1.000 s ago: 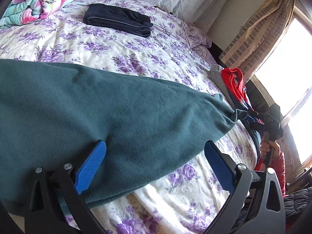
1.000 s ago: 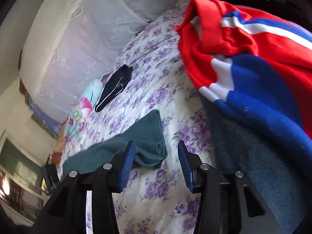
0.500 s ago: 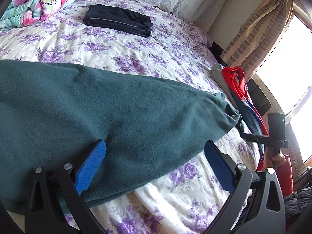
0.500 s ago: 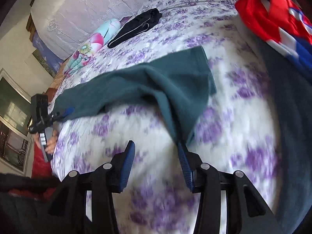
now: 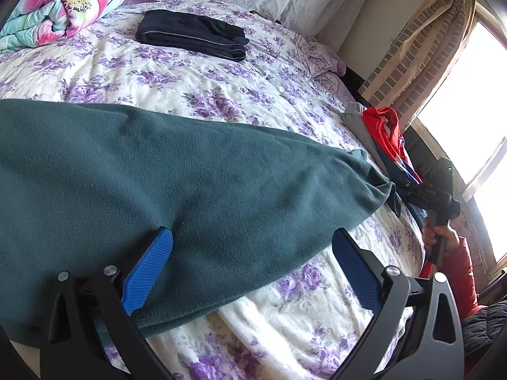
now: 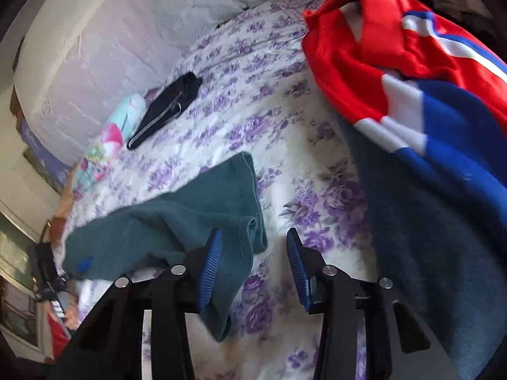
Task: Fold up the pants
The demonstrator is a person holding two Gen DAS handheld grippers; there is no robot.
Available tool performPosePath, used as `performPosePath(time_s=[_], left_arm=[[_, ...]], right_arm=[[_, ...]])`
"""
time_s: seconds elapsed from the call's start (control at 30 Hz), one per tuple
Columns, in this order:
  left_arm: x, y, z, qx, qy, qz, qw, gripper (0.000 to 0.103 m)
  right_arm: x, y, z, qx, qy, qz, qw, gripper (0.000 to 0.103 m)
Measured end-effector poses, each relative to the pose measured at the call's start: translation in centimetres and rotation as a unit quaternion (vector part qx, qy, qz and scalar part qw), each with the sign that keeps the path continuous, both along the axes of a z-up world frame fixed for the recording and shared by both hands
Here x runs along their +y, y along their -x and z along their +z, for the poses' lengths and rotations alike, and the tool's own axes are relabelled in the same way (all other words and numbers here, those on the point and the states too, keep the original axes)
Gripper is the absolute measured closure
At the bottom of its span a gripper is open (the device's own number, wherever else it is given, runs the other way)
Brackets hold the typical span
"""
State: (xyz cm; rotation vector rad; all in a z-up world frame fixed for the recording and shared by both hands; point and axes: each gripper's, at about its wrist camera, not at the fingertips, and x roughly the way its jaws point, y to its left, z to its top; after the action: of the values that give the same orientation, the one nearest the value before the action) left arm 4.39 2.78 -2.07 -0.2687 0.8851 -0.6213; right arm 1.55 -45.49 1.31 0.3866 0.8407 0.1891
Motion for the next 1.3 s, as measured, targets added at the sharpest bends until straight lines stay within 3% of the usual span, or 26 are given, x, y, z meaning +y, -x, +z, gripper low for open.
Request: performPosePath(time_s=[0.07, 0.2, 0.27, 0.4, 0.67, 0.73, 0.8, 0.87, 0.93, 1.03, 1.07, 1.1, 1.17, 1.3], left_arm=[[-0.1, 0.0, 0.0, 0.000, -0.002, 0.000, 1.0000, 0.005], [-0.1, 0.0, 0.0, -0.002, -0.005, 0.000, 1.0000, 0.005], [-0.1, 0.0, 0.0, -0.002, -0.005, 0.000, 1.0000, 0.005], [-0.1, 0.0, 0.0, -0.002, -0.005, 0.000, 1.0000, 0.005], [-0.1, 0.0, -0.1, -0.002, -0.002, 0.002, 1.0000, 0.005], [0.0, 0.0, -0.1, -0.002, 0.000, 0.002, 1.0000, 0.005], [0.0, 0.0, -0.1, -0.002, 0.001, 0.003, 1.0000, 0.005], [0.0, 0.0, -0.1, -0.002, 0.002, 0.003, 1.0000, 0.005], [0.0, 0.0, -0.1, -0.002, 0.001, 0.003, 1.0000, 0.005], [-0.1, 0.1, 0.0, -0.003, -0.002, 0.004, 1.0000, 0.005], [0.0, 0.1, 0.0, -0.003, -0.003, 0.004, 1.0000, 0.005], [0.0, 0.0, 0.0, -0.003, -0.003, 0.004, 1.0000, 0.005], [-0.1, 0.1, 0.0, -0.003, -0.002, 0.004, 1.0000, 0.005], [-0.1, 0.0, 0.0, -0.004, -0.003, 0.005, 1.0000, 0.005]], right_arm=[[1.2, 0.1, 0.0, -0.012, 0.029, 0.013, 0.999, 0.068], [4.4, 0.6, 1.2, -0.055, 0.158, 0.038, 0.985, 0.092], [5.1, 0.6, 1.6, -0.065, 0.197, 0.043, 0.977, 0.095], [4.8, -0.2, 2.4, -0.068, 0.213, 0.041, 0.974, 0.101], [4.0, -3.9, 7.0, -0.119, 0.249, 0.007, 0.961, 0.102], [3.8, -6.6, 5.8, -0.065, 0.220, 0.044, 0.972, 0.102], [3.3, -8.4, 3.9, -0.028, 0.228, 0.034, 0.973, 0.101], [2.4, -8.1, 3.6, -0.032, 0.204, 0.024, 0.978, 0.101], [1.3, -6.2, 4.2, -0.046, 0.121, 0.017, 0.991, 0.098], [2.1, -2.6, 4.7, -0.057, 0.052, 0.047, 0.996, 0.098], [2.4, -1.2, 4.4, -0.049, 0.020, 0.060, 0.997, 0.094], [2.4, -0.3, 3.8, -0.040, -0.010, 0.065, 0.997, 0.072], [2.2, 1.0, 2.3, -0.015, -0.048, 0.050, 0.997, 0.045], [1.4, 1.8, -1.3, 0.032, -0.114, 0.005, 0.993, 0.047]])
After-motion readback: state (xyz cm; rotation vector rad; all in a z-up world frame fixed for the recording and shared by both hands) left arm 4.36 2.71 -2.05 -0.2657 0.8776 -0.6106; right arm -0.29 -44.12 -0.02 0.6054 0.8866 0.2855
